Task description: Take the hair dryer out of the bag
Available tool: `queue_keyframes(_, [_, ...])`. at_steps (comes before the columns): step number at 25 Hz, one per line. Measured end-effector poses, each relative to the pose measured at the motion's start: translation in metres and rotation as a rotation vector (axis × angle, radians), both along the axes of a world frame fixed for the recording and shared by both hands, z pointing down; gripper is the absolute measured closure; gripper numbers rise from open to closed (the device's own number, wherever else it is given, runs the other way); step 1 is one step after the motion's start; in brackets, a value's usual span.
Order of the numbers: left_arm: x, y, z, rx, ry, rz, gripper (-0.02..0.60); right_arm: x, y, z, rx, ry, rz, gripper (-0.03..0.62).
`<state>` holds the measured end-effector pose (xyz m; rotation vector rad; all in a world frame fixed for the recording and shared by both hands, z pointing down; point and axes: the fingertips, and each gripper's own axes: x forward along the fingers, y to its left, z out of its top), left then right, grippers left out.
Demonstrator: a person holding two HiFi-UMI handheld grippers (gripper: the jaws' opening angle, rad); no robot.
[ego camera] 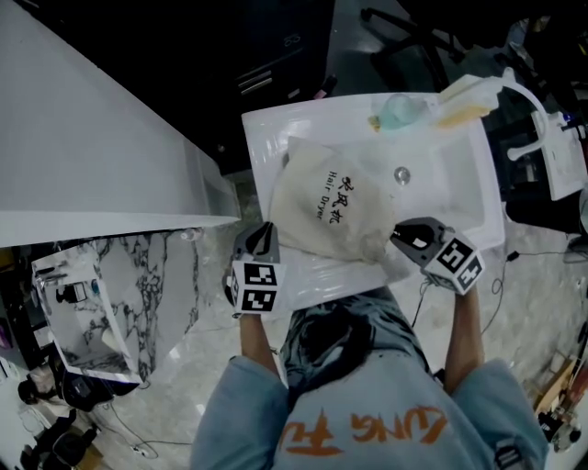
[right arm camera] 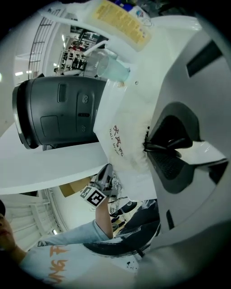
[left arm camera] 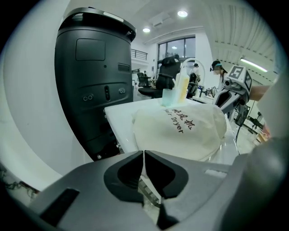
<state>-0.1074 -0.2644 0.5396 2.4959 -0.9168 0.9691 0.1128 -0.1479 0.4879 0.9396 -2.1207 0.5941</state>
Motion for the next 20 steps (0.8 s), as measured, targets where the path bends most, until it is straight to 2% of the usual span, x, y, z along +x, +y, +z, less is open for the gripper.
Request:
queue_keyframes(7, [0.004,-0.002,0.0,0.012,-0.009,0.007,0.571,0.019,0.006,-0.017,0.035,0.037,0.11,0.525])
queue_keyframes(14, [0.001,-0.009,0.0,0.017,0.006,-0.028,0.571,0.033,0.015,-0.04,0.028,0.055,0.128,0.525])
queue_keyframes(20, [0.003,-0.013,0.001,0.06,-0.03,-0.026,0.571,0.056,0.03,-0.053,0.026,0.081,0.16,0.525])
